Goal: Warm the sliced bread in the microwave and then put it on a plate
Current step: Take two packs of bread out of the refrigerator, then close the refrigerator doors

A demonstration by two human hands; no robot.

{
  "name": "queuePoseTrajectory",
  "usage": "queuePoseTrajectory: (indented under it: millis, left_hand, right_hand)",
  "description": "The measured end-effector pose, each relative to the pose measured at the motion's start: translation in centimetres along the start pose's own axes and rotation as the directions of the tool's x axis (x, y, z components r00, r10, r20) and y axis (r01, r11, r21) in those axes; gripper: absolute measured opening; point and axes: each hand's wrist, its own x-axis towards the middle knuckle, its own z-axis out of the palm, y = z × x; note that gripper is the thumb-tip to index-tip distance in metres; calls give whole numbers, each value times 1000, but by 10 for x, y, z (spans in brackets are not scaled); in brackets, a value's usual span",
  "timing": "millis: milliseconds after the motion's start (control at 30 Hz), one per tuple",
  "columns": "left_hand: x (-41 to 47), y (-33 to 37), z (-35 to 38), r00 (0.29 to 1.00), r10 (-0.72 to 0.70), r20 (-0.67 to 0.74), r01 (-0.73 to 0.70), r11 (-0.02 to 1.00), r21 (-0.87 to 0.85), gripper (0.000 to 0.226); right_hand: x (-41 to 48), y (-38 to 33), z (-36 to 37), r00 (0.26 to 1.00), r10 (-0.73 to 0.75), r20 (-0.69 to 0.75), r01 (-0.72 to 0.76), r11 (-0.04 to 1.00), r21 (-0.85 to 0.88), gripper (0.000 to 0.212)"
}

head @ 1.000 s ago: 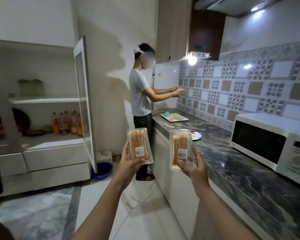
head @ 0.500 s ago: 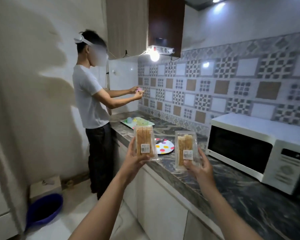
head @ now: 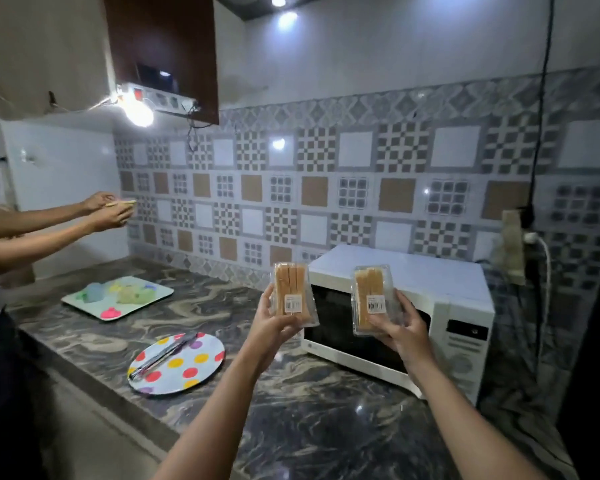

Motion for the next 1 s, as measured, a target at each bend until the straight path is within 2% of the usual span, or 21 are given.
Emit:
queuePoseTrajectory:
  millis: [167, 367, 600, 733, 867, 1000]
  left_hand:
    - [93, -18, 54, 996, -25, 80, 27, 999, -23, 79]
    - [170, -37, 98, 982, -105, 155, 108, 994, -8, 71]
    - [232, -48, 124, 958, -198, 206, 178, 978, 112, 59]
    - [255, -56, 132, 933, -266, 243, 216, 953, 213, 50]
    - [273, -65, 136, 924, -270, 270, 177, 929, 326, 49]
    - [293, -73, 138, 922, -255, 291, 90, 873, 480, 69]
  right_hand:
    - [71, -17, -35, 995, -29, -94, 19, 994, -112, 69]
    - [125, -31, -59, 980, 11, -197, -49, 981, -189, 71]
    - [174, -34, -67, 946, 163, -279, -213, 964, -160, 70]
    - [189, -31, -70, 919, 123, -375, -232, 937, -260, 77]
    - [195, -33, -67, 919, 37, -392, -254, 816, -519, 74]
    - [206, -35, -67, 906, -41, -422, -302, 636, -711, 49]
